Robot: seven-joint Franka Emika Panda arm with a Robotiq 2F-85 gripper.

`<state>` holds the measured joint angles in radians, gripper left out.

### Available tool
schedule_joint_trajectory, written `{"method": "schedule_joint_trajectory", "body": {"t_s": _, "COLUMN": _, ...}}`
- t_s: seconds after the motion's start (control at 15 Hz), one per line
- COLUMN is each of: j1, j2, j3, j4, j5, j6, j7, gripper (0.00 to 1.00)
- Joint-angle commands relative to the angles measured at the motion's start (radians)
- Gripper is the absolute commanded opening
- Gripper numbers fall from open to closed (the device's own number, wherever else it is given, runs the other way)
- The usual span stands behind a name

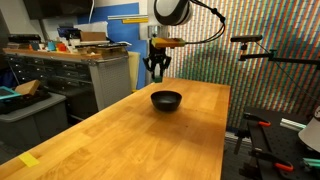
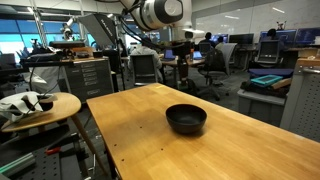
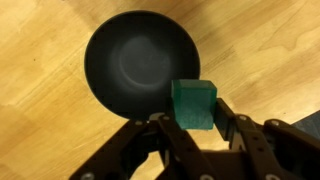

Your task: Put the green block in the black bowl

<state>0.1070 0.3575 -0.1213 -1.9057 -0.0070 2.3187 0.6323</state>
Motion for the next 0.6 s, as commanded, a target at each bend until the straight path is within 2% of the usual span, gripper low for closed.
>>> {"method": "schedule_joint_trajectory", "body": {"t_s": 0.0, "j1": -0.016, "j2": -0.006, "j3": -0.008, "j4": -0.009, "j5": -0.025, "j6": -0.021, "j7": 0.031, "gripper": 0.17}}
{"method": "schedule_joint_trajectory", "body": {"t_s": 0.53, "j1": -0.048, "j2": 0.068, "j3": -0.012, "j4": -0.035, "j5": -0.015, "j6": 0.011, "j7": 0.022, "gripper": 0.17}}
